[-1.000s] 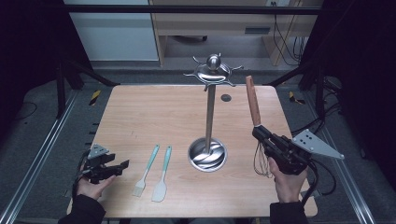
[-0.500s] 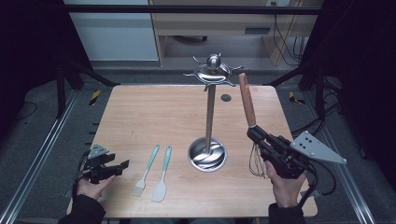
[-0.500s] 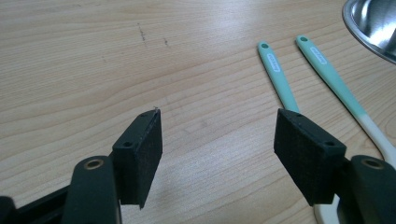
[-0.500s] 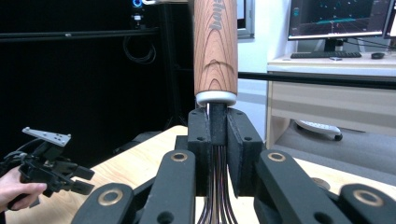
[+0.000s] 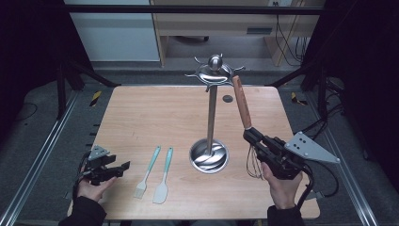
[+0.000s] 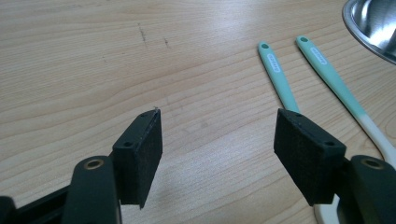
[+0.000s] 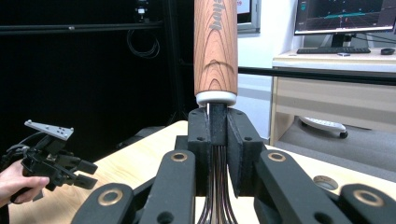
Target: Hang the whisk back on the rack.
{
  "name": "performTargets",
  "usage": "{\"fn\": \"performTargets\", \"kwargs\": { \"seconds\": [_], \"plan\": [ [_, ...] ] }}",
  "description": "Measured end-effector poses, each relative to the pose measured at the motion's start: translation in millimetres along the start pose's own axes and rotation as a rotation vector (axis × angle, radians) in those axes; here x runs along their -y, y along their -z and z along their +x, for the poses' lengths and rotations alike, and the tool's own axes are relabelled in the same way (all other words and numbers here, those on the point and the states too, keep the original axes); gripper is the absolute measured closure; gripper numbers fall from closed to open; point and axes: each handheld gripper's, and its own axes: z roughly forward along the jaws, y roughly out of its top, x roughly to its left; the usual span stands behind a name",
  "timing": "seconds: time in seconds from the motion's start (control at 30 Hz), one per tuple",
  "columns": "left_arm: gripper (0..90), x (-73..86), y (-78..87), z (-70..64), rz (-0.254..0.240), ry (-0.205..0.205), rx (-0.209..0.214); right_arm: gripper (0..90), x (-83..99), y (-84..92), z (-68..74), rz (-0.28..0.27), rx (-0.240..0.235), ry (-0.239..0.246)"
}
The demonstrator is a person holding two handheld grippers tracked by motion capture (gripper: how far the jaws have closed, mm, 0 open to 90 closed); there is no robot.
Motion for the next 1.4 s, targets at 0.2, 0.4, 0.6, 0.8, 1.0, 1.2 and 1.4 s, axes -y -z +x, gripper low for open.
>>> {"fn": "performTargets", "kwargs": {
  "seconds": [0.2, 0.4, 0.6, 0.8, 1.0, 1.2, 1.4],
  "plan": [
    [32.0, -0.1, -0.2, 0.0, 0.001, -0.002, -0.001, 81.1, 5.1, -6.7, -1.0, 0.012, -0.005, -0.003],
    [32.0, -0.1, -0.2, 0.0, 0.001, -0.002, -0.001, 80.9, 9.7, -13.4, -2.6, 0.014, -0.017, -0.013],
    [32.0, -0.1, -0.6, -0.3, 0.004, -0.005, -0.002, 80.9, 13.4, -21.2, -5.0, 0.02, -0.037, -0.019],
    [31.8, 0.4, -0.6, 0.0, -0.002, -0.002, -0.005, 80.8, 18.1, -31.5, -7.2, 0.039, -0.055, -0.027],
    [32.1, 0.9, -1.1, -0.3, -0.009, -0.023, -0.012, 80.5, 20.8, -41.4, -8.5, 0.061, -0.067, -0.029],
    [33.6, 1.3, -2.1, -2.3, -0.006, -0.051, -0.019, 80.2, 20.5, -48.6, -11.7, 0.076, -0.074, -0.029],
    [35.2, 1.9, -2.1, -3.1, -0.013, -0.07, -0.022, 79.5, 19.7, -55.8, -15.2, 0.087, -0.072, -0.028]
  ]
}}
